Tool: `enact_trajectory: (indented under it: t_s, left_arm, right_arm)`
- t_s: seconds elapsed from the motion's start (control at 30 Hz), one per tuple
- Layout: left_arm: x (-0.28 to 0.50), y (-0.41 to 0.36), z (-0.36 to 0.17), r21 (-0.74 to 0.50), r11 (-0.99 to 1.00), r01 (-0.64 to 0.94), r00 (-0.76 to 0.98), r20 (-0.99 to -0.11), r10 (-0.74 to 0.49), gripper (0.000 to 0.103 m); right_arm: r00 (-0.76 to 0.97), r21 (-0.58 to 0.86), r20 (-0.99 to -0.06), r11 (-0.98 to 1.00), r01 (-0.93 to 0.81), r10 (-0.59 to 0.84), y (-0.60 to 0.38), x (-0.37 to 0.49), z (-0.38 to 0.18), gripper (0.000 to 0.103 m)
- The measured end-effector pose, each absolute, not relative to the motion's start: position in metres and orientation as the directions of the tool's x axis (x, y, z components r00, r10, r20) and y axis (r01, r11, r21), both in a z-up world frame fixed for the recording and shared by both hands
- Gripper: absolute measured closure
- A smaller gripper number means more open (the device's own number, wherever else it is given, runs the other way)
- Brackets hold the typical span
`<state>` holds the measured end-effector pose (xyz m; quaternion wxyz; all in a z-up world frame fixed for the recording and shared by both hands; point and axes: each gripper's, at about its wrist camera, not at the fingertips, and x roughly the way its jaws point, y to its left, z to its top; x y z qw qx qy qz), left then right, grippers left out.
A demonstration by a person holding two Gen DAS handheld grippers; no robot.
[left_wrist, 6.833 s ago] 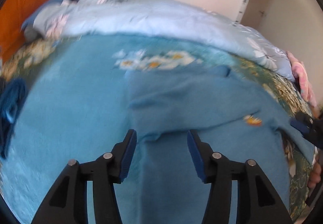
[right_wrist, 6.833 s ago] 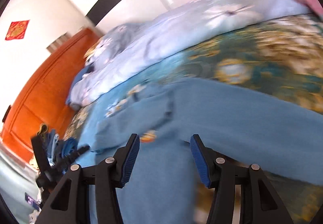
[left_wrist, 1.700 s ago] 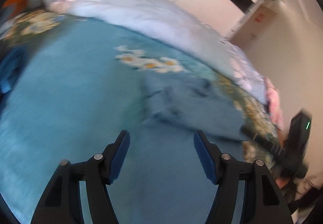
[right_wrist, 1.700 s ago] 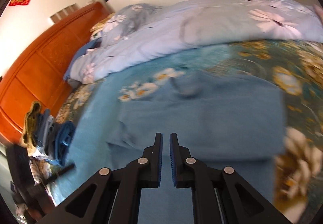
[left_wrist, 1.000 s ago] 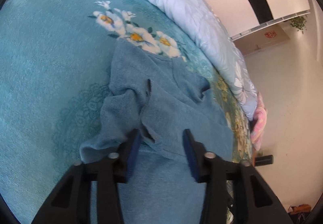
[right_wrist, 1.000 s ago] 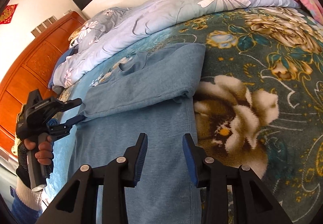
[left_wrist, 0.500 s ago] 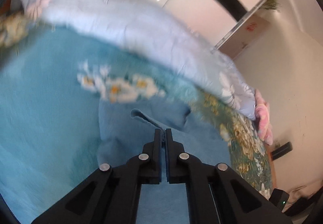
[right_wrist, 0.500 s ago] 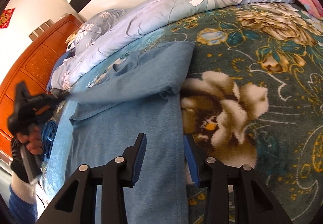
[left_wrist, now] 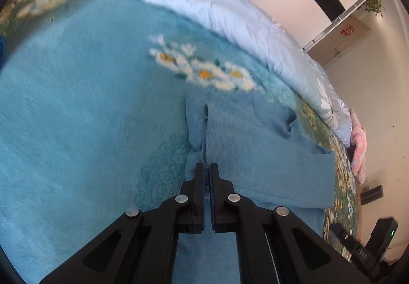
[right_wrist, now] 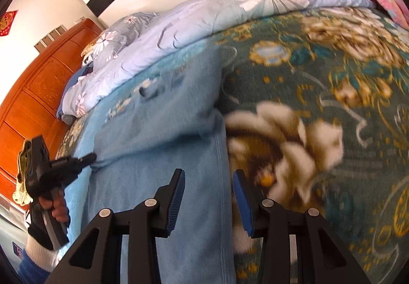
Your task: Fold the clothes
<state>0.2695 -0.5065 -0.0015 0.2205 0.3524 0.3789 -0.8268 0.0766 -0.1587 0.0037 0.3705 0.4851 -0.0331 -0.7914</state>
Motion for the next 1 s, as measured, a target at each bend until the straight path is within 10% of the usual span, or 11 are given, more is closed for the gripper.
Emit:
enact_trajectory:
  t_s: [0.47, 1.0]
  left_arm:
    - [0.218, -0.489, -0.002, -0.37, -0.75, 0.547, -0.626, -0.776, -0.074, 0.099]
    - [0.221, -0.502, -0.027, -0.389, -0.708, 0.59, -0.59, -0.806, -0.048, 0.099]
  right_arm:
    - [-0.254, 0.474, -0.678, -0.674, 0.567, -0.69, -0.202, 0.031, 0.028, 0.061]
    - [-0.289, 0.213, -0.813, -0.721, 0.66, -0.505, -0.22, 0.05, -0.014, 0.061]
